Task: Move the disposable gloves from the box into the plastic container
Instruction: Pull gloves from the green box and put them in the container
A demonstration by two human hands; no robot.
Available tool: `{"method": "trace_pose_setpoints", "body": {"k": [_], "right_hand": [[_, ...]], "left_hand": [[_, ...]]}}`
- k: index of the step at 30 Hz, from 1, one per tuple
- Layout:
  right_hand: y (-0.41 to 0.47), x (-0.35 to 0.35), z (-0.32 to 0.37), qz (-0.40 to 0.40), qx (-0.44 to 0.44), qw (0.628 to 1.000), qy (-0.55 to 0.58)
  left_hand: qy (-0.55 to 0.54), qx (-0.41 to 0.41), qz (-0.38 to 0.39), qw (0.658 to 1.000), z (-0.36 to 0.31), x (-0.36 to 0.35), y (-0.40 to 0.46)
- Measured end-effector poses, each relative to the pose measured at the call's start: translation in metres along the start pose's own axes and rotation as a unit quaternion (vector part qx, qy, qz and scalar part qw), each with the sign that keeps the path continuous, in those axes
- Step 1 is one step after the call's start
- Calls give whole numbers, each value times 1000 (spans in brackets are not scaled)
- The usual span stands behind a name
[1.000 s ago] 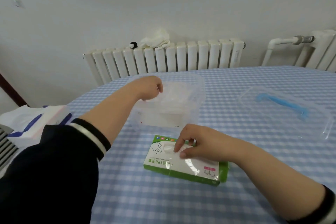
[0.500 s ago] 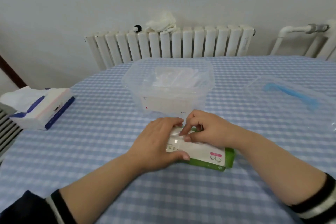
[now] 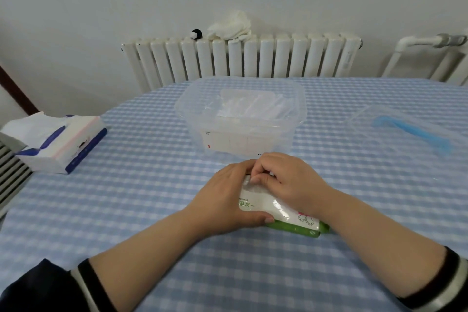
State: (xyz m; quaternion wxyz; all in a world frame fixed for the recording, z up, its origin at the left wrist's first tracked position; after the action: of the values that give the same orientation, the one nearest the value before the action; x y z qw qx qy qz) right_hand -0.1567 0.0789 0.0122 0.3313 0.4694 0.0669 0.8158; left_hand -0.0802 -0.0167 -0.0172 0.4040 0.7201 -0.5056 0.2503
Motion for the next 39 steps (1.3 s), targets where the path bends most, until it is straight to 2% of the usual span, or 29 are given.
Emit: {"method": "trace_pose_setpoints", "body": {"k": [8,12,15,17,19,24,31,33,36,39], "right_hand": [[-1,0,7,-12,11,999,-30],[0,11,8,-7,-47,998,48],[0,12,4,67,-74,995,22],[-2,3,3,102,-54,993,-20],[-3,2,7,62,-40,997,0],[-6,13,4,-18,-78,994,79],[-7,35,9,-131,-101,965,202],[-4,53,18,-199,-105,941,253],[6,97,24,-309,-107,874,360],[9,105,11,-309,-190,837,409]], "left_hand": [[-25,23,7,999,4,-3,4],[-34,38,15,999,8,-5,4],[-42,45,18,998,9,-6,2],[-43,51,17,998,10,-5,1],[-39,50,19,998,10,-6,1],[-12,47,23,999,11,-5,0],[25,23,17,999,7,2,4],[20,9,18,1000,5,2,6],[23,27,32,999,7,0,5],[-7,57,44,997,12,0,3]]}}
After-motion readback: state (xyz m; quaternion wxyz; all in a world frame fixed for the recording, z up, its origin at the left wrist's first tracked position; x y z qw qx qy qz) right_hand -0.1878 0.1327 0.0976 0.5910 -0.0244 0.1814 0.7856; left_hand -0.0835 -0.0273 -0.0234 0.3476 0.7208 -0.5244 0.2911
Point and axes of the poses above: each hand's wrist, its own y-axis towards the middle knuckle, its own x-axis out of the back of the hand, z = x × y, the point moved 6 cm from there along y, towards the middle knuckle, and after that the axes turned 10 degrees about -z, right-handed, at the moved point
